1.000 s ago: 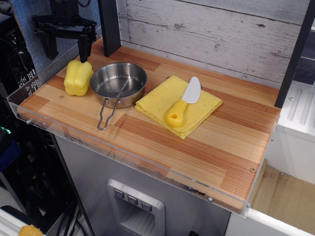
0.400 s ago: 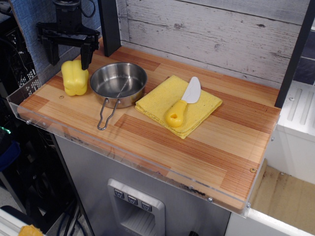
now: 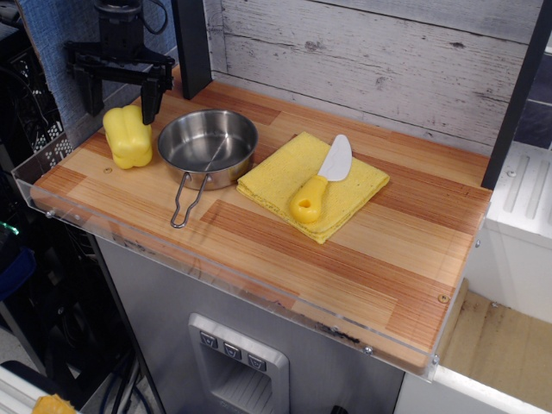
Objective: Put the pepper to the left of the pot.
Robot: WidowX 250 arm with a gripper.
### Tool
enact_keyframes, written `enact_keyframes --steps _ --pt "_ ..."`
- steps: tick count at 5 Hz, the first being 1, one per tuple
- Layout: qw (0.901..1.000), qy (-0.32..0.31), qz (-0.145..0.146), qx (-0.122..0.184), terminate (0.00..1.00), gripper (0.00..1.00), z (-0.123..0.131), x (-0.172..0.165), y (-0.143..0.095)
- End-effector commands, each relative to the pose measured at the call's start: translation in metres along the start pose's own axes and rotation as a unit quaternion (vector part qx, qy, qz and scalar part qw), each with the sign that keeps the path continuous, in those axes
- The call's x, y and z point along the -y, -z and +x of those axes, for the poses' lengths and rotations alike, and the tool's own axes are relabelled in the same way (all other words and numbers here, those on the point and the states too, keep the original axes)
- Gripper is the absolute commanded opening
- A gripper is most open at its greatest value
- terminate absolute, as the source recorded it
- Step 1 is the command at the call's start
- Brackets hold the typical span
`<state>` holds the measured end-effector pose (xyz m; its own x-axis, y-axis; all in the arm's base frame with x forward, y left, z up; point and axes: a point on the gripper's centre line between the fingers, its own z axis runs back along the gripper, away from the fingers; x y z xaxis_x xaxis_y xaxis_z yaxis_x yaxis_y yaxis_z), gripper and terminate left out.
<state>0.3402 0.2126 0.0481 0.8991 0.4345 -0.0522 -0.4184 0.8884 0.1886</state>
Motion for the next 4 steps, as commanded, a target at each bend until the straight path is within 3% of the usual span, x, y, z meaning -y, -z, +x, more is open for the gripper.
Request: enact_keyframes --steps 1,2,3,4 --pt "0.9998 -0.006 0.004 0.016 0.00 1.00 0.004 -0.007 -0.014" --pt "0.9999 -0.004 0.010 0.011 0.00 1.00 0.005 -0.005 -0.009" --pt "0.9998 -0.005 0.017 0.004 0.00 0.00 0.005 -0.003 -0.003" --pt "0.9999 -0.009 0.013 0.005 0.00 0.00 0.005 -0.003 -0.004"
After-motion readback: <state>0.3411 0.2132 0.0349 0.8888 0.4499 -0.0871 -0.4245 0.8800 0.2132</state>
